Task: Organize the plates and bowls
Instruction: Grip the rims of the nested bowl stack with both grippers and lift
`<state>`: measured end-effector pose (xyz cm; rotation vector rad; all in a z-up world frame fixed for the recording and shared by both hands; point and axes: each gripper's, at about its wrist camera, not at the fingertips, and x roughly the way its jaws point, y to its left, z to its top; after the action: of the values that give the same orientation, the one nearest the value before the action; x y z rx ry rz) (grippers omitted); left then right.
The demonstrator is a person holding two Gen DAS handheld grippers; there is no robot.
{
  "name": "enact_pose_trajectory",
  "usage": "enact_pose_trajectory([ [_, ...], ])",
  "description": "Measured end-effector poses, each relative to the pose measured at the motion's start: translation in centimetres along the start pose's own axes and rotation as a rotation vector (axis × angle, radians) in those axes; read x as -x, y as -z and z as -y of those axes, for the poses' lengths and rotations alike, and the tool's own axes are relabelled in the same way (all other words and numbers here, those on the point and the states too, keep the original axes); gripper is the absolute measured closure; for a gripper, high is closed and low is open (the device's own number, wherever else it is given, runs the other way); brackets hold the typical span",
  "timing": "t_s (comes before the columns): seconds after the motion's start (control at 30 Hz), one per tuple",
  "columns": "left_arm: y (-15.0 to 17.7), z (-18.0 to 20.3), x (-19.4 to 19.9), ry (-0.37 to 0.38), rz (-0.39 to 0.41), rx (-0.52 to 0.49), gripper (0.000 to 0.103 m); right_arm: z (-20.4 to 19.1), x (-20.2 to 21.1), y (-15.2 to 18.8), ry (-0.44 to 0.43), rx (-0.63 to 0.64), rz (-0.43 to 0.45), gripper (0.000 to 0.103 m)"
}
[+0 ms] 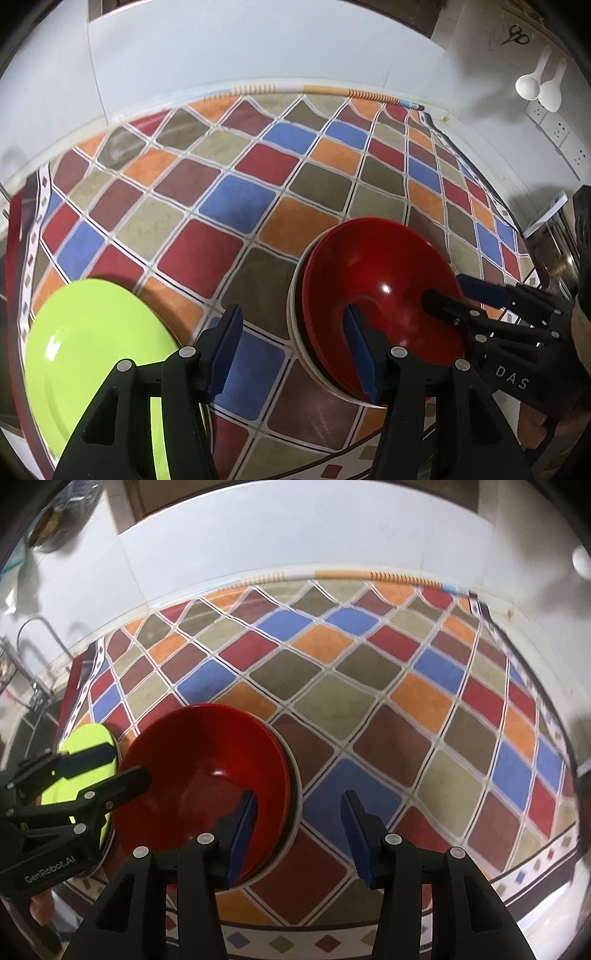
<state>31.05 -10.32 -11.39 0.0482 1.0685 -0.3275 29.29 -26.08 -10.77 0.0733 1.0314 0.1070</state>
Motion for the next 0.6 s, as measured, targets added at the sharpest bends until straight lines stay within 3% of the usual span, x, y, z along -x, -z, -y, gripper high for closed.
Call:
enact_pose_trajectory([
  [0.33, 0.4, 0.1, -1.8, 0.041, -0.059, 0.051, 0.048, 0.6, -1.8, 1.0, -0.076, -0.106, -0.051, 0.055],
  [0.6, 0.6, 0.2, -2.8, 0.070, -0.095, 0.070, 0.064, 0.5, -2.7, 1.2, -0.117, -0.137, -0.090, 0.059],
])
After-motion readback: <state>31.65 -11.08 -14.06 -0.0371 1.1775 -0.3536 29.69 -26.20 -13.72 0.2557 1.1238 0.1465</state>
